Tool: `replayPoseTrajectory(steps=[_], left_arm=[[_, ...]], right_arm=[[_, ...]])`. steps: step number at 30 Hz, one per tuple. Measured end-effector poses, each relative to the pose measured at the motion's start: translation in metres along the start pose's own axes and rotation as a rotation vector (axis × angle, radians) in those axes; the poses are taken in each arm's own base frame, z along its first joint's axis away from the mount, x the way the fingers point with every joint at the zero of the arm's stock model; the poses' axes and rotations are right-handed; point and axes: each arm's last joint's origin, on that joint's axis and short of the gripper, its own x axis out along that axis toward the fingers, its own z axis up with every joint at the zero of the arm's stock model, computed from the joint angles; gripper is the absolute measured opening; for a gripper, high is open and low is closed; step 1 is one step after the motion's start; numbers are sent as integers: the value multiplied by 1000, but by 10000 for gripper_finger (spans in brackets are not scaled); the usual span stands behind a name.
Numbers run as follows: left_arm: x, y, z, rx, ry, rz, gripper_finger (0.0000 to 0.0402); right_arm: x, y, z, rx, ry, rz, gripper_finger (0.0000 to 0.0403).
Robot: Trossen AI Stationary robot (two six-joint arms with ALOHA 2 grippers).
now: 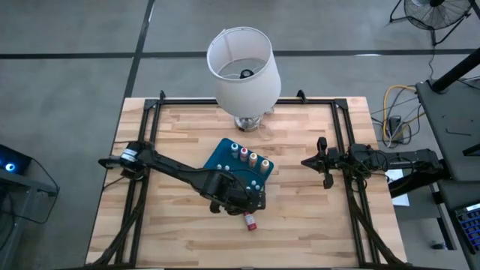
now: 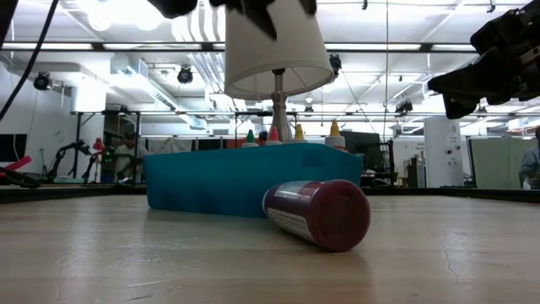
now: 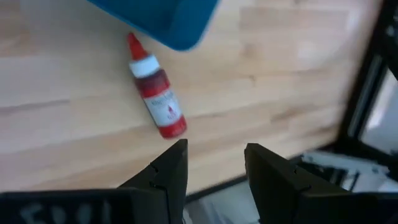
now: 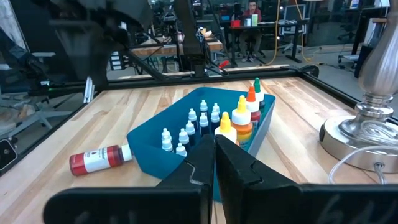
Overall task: Pick & Place food coloring
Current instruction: Put the large red food coloring bottle into the blue container
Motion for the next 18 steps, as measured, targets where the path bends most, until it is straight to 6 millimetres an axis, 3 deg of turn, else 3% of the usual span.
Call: replayPoseTrajectory(steps=[18], left_arm=[[52,30,17,-229,-24,25,131]], right_arm=[[0,0,0,0,-1,0,8]])
